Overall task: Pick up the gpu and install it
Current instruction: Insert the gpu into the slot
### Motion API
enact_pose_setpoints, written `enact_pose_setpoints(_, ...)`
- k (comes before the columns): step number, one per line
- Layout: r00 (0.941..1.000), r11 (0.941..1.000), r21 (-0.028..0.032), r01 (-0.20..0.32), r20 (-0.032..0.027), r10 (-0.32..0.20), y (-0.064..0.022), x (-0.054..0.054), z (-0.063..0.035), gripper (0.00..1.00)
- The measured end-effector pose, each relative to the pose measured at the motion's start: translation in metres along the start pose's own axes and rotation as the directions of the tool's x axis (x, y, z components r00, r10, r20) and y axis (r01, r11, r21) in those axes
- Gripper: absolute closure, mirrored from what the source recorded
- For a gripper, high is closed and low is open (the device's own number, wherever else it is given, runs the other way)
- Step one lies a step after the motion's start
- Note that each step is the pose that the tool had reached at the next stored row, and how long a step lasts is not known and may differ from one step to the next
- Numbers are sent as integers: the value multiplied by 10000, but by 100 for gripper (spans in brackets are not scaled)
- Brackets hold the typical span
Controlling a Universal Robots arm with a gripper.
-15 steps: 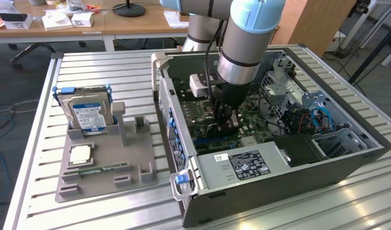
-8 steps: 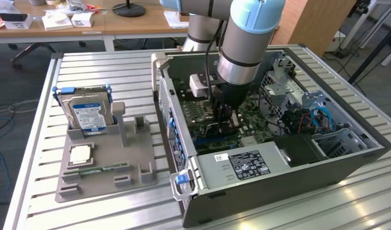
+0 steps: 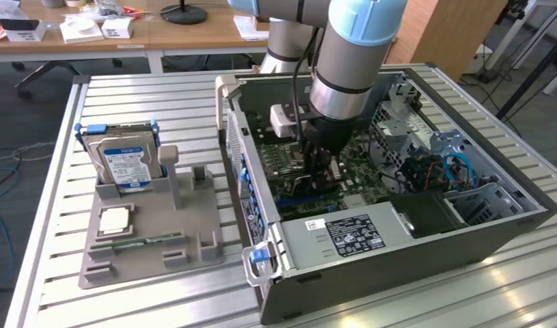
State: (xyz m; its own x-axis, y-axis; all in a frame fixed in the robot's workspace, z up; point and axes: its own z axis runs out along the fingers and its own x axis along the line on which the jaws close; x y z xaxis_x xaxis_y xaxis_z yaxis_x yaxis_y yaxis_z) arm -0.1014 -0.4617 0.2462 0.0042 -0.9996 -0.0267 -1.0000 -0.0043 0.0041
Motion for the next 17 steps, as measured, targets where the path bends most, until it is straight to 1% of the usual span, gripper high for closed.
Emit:
enact_pose_setpoints(5, 10000, 10000, 40, 1, 32, -1, 1, -2, -91, 61)
enact_pose_setpoints(9, 10000, 10000, 83, 2, 55, -2, 1, -5, -190, 61)
enact_pose_setpoints(17, 10000, 9999, 161, 3, 63, -4, 2, -11, -424, 61)
